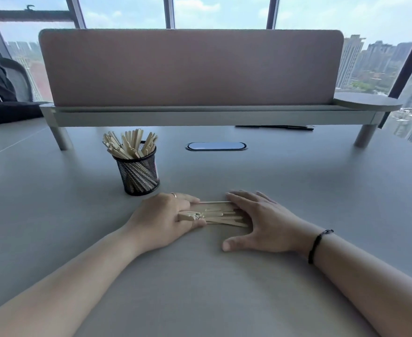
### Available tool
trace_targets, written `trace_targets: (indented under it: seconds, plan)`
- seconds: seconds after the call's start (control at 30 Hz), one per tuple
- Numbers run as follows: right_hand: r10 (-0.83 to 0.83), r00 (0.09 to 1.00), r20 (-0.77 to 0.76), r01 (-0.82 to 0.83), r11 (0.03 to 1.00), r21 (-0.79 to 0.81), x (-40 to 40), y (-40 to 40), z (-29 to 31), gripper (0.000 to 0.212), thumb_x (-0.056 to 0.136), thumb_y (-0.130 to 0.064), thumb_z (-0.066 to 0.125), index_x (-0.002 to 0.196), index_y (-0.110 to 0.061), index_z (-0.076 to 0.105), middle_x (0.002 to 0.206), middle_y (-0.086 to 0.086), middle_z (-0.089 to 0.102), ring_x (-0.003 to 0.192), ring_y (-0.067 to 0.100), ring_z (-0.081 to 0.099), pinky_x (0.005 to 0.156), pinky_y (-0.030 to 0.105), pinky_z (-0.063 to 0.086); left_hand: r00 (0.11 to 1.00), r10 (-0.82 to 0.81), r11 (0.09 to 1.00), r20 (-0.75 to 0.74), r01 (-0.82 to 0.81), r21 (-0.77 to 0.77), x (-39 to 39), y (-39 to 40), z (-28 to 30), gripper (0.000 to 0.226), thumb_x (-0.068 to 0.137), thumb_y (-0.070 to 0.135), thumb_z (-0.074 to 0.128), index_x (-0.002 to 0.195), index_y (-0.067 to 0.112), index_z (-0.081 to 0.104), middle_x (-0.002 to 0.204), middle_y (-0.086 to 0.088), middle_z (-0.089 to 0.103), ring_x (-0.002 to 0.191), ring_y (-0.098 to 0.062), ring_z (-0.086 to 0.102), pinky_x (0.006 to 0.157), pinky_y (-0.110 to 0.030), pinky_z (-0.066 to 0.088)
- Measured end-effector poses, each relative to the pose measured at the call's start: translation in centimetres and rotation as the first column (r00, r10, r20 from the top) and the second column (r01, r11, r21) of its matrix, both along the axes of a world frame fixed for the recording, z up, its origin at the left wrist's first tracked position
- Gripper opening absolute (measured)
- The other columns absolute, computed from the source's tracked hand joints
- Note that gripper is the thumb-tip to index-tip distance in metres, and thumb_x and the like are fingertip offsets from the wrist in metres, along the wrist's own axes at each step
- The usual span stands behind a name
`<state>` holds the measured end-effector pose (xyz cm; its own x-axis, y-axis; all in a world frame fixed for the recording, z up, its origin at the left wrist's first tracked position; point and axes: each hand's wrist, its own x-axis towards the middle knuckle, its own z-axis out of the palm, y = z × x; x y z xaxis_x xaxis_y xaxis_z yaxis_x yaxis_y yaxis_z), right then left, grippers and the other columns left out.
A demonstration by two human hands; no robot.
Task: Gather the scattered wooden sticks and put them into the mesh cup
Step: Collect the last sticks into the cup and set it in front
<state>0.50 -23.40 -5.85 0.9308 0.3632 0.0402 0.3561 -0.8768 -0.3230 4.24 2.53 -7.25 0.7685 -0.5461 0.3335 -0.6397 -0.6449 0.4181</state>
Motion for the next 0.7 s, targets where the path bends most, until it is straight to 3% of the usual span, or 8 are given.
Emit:
trace_targets:
  seconds: [0.07, 0.17, 0.27, 0.33, 0.43, 0.57, 0.63, 0.7]
  plan:
    - [0.017, 1.000, -0.014, -0.018, 1.000, -0.017, 0.1, 0.5, -0.2, 0.119, 0.057, -0.096, 0.052, 0.155, -0.034, 0.025, 0.159, -0.020, 0.027, 0.143, 0.007, 0.027, 0.119, 0.030, 0.024, 1.000, -0.002, 1.000, -0.017, 0.002, -0.027, -0.1, 0.0, 0.1, 0.017, 0.072, 0.073, 0.057, 0.064, 0.058, 0.055, 0.121, 0.022, 0.070, 0.106, -0.001, 0.068, 0.089, -0.033, 0.054]
    - [0.019, 1.000, -0.002, -0.019, 0.999, 0.040, 0.6, 1.9, -0.3, 0.093, 0.074, -0.082, 0.055, 0.151, -0.033, 0.037, 0.158, -0.020, 0.031, 0.143, 0.003, 0.031, 0.116, 0.025, 0.026, 1.000, 0.014, 0.995, -0.025, -0.017, -0.102, 0.0, 0.0, 0.0, 0.037, 0.070, 0.070, 0.065, 0.053, 0.040, 0.051, 0.115, 0.017, 0.073, 0.101, 0.000, 0.069, 0.087, -0.034, 0.056]
    - [0.036, 0.999, 0.031, -0.039, 0.994, 0.103, 0.9, 3.6, -0.5, 0.068, 0.084, -0.070, 0.057, 0.141, -0.034, 0.051, 0.151, -0.020, 0.043, 0.135, 0.003, 0.043, 0.106, 0.020, 0.033, 1.000, -0.012, 0.988, -0.022, 0.008, -0.152, 0.2, -0.3, 0.0, 0.026, 0.070, 0.061, 0.068, 0.055, 0.046, 0.053, 0.113, 0.010, 0.074, 0.102, 0.002, 0.069, 0.085, -0.026, 0.055]
    - [0.051, 0.998, 0.038, -0.056, 0.990, 0.133, 1.1, 4.4, -0.4, 0.058, 0.086, -0.064, 0.060, 0.135, -0.033, 0.058, 0.145, -0.018, 0.049, 0.129, 0.005, 0.049, 0.103, 0.021, 0.037, 1.000, -0.023, 0.985, 0.003, 0.023, -0.173, 0.3, -0.4, 0.0, 0.027, 0.074, 0.047, 0.073, 0.054, 0.046, 0.055, 0.109, 0.007, 0.074, 0.103, 0.003, 0.069, 0.083, -0.023, 0.055]
    - [0.075, 0.997, 0.007, -0.075, 0.989, 0.129, 1.8, 5.0, 0.2, 0.048, 0.086, -0.056, 0.065, 0.127, -0.030, 0.065, 0.134, -0.010, 0.056, 0.121, 0.009, 0.054, 0.102, 0.029, 0.042, 0.998, 0.001, 0.967, 0.064, 0.015, -0.256, 0.6, -0.1, -0.2, 0.036, 0.079, 0.019, 0.081, 0.053, 0.027, 0.058, 0.103, 0.000, 0.077, 0.096, 0.001, 0.072, 0.080, -0.020, 0.055]
    - [0.057, 0.998, -0.015, -0.057, 0.998, -0.009, 2.8, 5.8, 2.0, 0.038, 0.087, -0.044, 0.070, 0.115, -0.017, 0.070, 0.116, 0.001, 0.062, 0.106, 0.022, 0.060, 0.090, 0.034, 0.048, 0.981, 0.183, 0.873, 0.068, -0.130, -0.470, 0.4, 0.1, 0.7, 0.042, 0.092, 0.032, 0.062, 0.064, 0.000, 0.068, 0.062, -0.011, 0.070, 0.060, -0.022, 0.068, 0.061, -0.039, 0.054]
    - [0.036, 0.999, -0.027, -0.037, 0.999, -0.037, 3.2, 6.3, 2.7, 0.031, 0.088, -0.039, 0.070, 0.110, -0.017, 0.072, 0.110, 0.004, 0.068, 0.102, 0.024, 0.062, 0.087, 0.038, 0.051, 0.968, 0.251, 0.792, 0.019, -0.194, -0.579, 0.4, 0.3, 1.0, 0.045, 0.094, 0.037, 0.059, 0.060, 0.008, 0.070, 0.053, -0.002, 0.067, 0.053, -0.015, 0.067, 0.059, -0.034, 0.053]
    - [0.032, 0.998, -0.050, -0.035, 0.998, -0.052, 3.5, 6.7, 3.1, 0.030, 0.088, -0.039, 0.070, 0.108, -0.016, 0.073, 0.107, 0.006, 0.072, 0.100, 0.026, 0.064, 0.085, 0.038, 0.053, 0.964, 0.262, 0.715, -0.038, -0.220, -0.664, 0.3, 0.4, 1.2, 0.054, 0.095, 0.039, 0.057, 0.052, 0.009, 0.063, 0.047, -0.005, 0.062, 0.047, -0.019, 0.063, 0.054, -0.031, 0.049]
